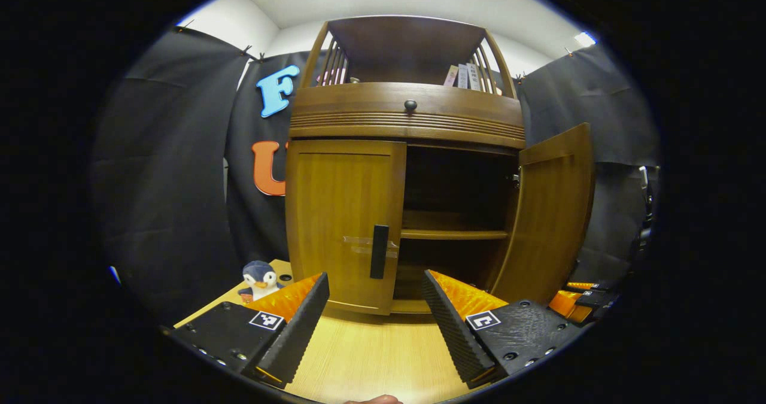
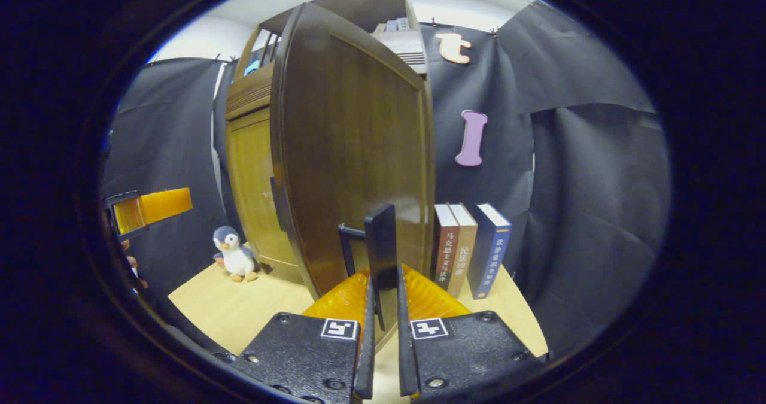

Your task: Open the right door of the double-door shoe cabinet with the right hand, and open the left door with the left hand.

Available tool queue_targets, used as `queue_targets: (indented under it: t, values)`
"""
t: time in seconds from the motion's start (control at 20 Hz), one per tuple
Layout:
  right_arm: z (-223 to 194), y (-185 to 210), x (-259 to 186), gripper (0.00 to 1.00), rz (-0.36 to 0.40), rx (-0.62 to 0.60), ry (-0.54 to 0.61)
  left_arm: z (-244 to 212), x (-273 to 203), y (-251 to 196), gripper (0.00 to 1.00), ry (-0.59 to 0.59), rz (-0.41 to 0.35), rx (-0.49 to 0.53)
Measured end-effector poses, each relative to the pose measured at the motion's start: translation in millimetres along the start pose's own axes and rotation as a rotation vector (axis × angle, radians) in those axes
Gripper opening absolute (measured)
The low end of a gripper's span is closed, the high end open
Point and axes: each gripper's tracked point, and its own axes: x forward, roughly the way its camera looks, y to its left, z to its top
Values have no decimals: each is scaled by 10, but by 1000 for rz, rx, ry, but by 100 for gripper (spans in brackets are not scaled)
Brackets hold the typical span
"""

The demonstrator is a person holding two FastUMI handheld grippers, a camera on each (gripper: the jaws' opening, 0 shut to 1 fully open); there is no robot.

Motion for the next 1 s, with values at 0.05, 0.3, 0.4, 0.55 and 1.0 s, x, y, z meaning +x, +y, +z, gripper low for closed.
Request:
queue_targets:
  t: [0.05, 0.3, 0.4, 0.55, 1.0]
  values:
    - [10, -56, -21, 17, -30, 12, -2, -12, 55, -15, 94, 8, -15, 3]
    - [18, -295, -89, 7, -137, 50, 6, -42, 291, -21, 95, 24, -84, 4]
    - [20, -410, -108, 6, -188, 57, 4, -66, 398, -33, 94, 26, -111, 10]
    - [18, -476, -139, 4, -216, 66, 15, -130, 601, 1, 95, 40, -147, 14]
    - [2, -647, -353, 4, -314, 17, 29, -390, 1447, 25, 94, 79, -186, 19]
